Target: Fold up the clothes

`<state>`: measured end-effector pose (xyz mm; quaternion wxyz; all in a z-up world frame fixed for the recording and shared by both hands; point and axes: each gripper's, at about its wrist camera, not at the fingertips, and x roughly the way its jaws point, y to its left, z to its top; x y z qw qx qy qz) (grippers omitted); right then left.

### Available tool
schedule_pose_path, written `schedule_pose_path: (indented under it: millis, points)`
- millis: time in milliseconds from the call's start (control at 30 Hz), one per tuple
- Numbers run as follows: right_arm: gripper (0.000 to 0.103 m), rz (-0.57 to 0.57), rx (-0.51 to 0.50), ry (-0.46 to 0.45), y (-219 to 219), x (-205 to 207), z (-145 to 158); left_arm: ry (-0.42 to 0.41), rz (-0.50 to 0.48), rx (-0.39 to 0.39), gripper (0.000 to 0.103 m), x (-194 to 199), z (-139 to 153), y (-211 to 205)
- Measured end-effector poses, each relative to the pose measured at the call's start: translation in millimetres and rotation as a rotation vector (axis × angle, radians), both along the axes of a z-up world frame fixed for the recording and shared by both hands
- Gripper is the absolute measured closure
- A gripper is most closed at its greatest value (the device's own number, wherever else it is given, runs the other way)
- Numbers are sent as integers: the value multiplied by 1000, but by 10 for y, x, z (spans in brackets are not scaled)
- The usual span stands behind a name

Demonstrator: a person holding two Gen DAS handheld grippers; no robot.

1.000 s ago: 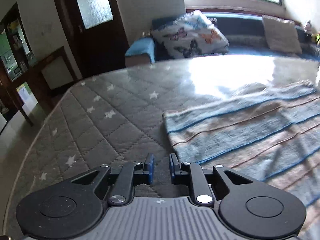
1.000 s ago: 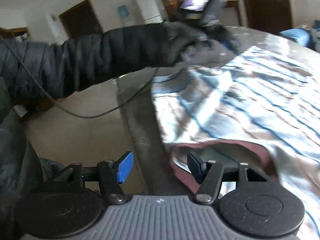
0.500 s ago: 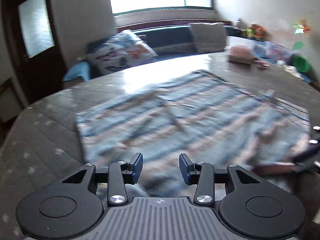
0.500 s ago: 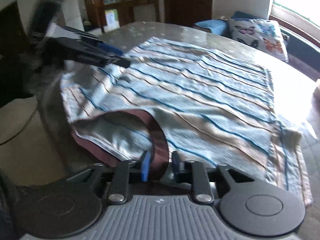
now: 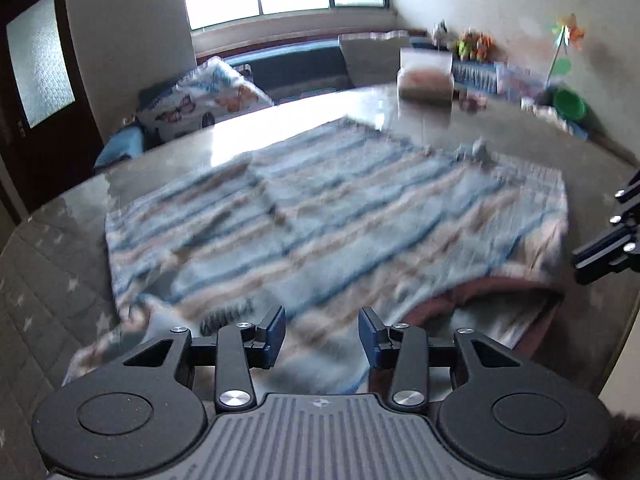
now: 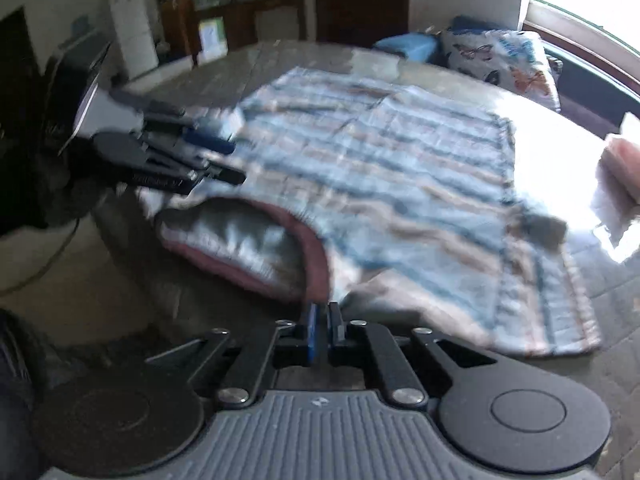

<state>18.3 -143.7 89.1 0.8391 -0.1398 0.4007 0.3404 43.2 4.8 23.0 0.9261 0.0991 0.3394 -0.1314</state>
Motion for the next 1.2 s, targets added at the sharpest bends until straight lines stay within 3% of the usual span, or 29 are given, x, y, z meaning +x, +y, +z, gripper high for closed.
schedule_pose_path:
  millis: [67, 267, 500, 567, 700, 767, 933, 1033, 1200]
  points:
    - [91, -43, 12, -22, -55, 93, 31, -4, -12, -30, 59, 82, 24, -113]
    - [89, -150, -3, -39, -181, 371, -115, 12, -139, -77, 60, 159, -76, -650]
    - [86, -270, -57, -29, -549, 453, -224, 35, -308, -47, 60, -45, -279, -1077]
    - [71, -327, -55, -56, -693, 508, -190, 20, -336, -32, 60, -106, -288, -1128]
    - [62, -454, -62, -97, -950, 677, -208, 1, -356, -59, 60, -142, -205, -1142]
    - [53, -524, -56, -93, -1103, 788, -272, -10, -338, -77, 60, -114, -173, -1144]
    - [58, -567, -18, -73, -1285, 812, -357, 22, -349, -111, 60, -69, -221, -1242]
    - [91, -569, 15, -62, -1352, 786, -385, 56, -374, -120, 60, -79, -291, -1327]
    - [96, -613, -5, -124, -1339, 682, -261, 72, -390, -147, 58, -78, -333, -1392]
